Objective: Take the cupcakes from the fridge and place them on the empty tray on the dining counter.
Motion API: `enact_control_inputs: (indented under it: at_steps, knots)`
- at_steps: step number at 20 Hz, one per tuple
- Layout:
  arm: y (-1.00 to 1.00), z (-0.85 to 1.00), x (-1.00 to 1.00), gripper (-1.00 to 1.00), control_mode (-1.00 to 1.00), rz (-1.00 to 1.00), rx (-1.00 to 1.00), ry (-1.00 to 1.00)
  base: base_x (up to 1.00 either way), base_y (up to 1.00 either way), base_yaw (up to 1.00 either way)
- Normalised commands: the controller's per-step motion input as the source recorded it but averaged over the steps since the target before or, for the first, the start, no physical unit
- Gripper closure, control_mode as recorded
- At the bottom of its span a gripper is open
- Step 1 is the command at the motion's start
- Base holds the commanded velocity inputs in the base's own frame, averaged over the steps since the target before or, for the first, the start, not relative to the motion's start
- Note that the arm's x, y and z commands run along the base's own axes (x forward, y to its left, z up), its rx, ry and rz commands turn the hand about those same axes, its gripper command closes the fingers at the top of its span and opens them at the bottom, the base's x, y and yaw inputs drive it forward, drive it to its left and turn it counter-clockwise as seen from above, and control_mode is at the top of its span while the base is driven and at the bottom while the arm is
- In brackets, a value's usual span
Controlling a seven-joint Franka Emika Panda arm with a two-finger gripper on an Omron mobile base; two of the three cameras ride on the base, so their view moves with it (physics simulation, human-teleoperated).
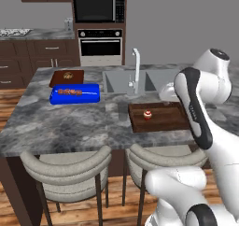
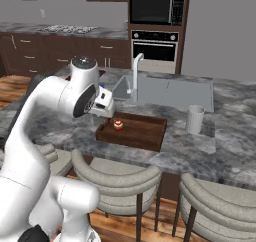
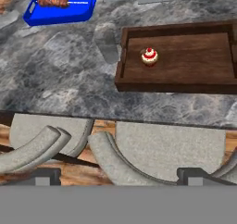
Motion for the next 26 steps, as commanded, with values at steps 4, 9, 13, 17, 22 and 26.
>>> enact_control_inputs:
  at_steps: [4,9,13,17,22,26]
  knots:
    - [0.20,0.26,-0.54,-1.00,-1.00,-0.01,-0.14,-0.19,0.00,0.00,0.00]
    - [0.00,0.50,-0.64,-1.00,-1.00,0.00,0.01,0.00,0.00,0.00,0.00]
    - [0.00,0.47,-0.65,-1.00,-1.00,0.00,0.01,0.00,0.00,0.00,0.00]
    - [0.00,0.55,-0.41,-1.00,-1.00,-0.02,0.00,0.00,0.00,0.00,0.00]
    - [0.10,0.51,-0.37,-1.00,-1.00,-0.03,0.00,0.00,0.00,0.00,0.00]
    - [0.11,0.13,-0.24,-1.00,1.00,-0.02,0.00,0.00,-0.25,0.22,0.00]
